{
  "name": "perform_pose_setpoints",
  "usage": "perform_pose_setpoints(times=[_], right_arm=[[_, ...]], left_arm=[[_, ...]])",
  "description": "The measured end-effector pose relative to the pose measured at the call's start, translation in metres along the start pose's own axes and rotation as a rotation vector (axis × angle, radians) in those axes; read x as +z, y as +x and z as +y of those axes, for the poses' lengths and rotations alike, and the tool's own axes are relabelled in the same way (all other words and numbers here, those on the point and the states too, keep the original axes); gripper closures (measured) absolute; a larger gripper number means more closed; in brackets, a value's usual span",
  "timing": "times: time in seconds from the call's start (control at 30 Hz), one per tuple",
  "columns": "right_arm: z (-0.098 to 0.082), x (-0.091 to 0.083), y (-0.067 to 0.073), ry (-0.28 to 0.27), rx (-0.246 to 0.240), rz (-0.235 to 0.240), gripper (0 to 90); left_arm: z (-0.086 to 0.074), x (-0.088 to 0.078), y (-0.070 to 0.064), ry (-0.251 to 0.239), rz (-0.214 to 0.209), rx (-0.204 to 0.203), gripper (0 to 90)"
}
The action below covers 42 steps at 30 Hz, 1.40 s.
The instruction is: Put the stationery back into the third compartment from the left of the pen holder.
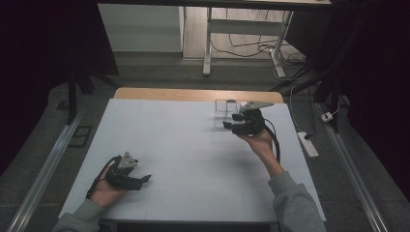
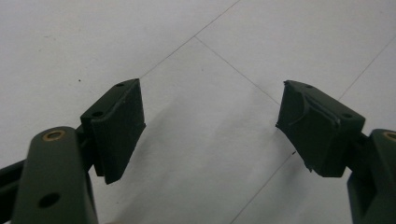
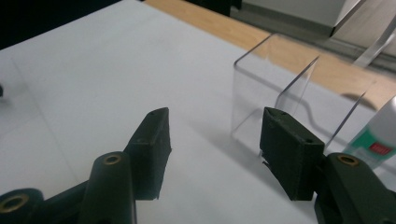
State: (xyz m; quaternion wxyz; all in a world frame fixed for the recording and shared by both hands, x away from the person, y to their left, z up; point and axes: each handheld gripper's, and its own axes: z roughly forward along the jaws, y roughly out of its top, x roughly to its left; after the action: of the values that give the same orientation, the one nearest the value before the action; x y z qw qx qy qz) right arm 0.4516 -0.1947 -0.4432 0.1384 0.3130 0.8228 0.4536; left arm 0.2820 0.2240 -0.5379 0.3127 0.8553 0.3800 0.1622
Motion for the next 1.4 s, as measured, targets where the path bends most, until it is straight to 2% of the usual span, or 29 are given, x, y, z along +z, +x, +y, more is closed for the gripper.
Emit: perform_pose_setpoints(times=[0.17, 0.4, 0.53, 0.83, 1.4], right_arm=[[-0.012, -0.003, 0.005, 0.031, -0.004, 0.024, 40.0], [-0.024, -0.007, 0.013, 0.095, -0.032, 0.026, 38.1], [-0.031, -0.010, 0.016, 0.118, -0.033, 0.032, 37.5], [-0.046, -0.025, 0.021, 0.122, -0.034, 0.023, 37.7], [-0.091, -0.057, 0.031, 0.145, -0.028, 0.011, 37.5]], left_arm=[[0.000, 0.000, 0.000, 0.003, 0.000, 0.000, 22.4], [0.000, 0.000, -0.001, 0.005, 0.000, 0.002, 22.4], [0.000, 0.000, -0.001, 0.004, 0.000, 0.003, 22.4], [0.000, 0.000, 0.000, -0.002, -0.002, -0.001, 22.4], [0.000, -0.002, 0.002, -0.013, -0.009, -0.012, 22.4]])
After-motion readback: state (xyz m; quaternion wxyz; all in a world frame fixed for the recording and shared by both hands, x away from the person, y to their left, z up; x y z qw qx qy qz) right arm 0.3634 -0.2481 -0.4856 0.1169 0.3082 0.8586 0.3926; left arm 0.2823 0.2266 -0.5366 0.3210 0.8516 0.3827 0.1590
